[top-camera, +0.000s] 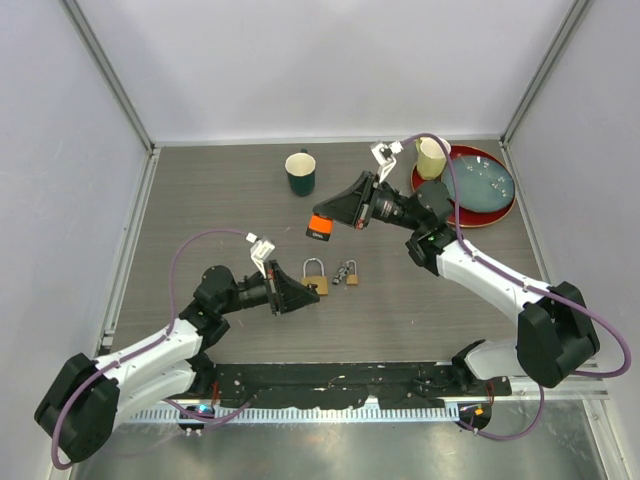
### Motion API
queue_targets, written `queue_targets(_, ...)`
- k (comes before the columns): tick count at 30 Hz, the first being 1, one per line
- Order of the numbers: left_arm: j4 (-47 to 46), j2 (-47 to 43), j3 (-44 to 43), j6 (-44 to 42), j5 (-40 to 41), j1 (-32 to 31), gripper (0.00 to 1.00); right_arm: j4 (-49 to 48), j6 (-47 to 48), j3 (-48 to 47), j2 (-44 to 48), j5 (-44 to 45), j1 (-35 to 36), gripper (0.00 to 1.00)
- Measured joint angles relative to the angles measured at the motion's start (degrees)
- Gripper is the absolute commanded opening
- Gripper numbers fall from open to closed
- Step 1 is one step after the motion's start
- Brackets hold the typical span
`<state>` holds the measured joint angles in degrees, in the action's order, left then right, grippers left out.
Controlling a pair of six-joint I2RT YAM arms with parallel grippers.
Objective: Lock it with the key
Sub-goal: Place the lock at the center of the board.
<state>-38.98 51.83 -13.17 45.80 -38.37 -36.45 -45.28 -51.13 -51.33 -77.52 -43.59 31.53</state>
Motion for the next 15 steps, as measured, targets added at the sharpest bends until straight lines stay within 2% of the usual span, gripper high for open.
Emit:
queue_targets(10, 6.4, -1.3, -1.6, -2.7, 3.7, 0.0, 0.0, 12.4, 7.8, 0.2, 0.0, 0.2, -0.3, 0.01)
queue_targets(15, 9.5, -3.0, -1.6, -3.3, 6.2, 0.0, 0.0, 18.8, 12.5, 3.2, 0.0, 0.7, -0.3, 0.01)
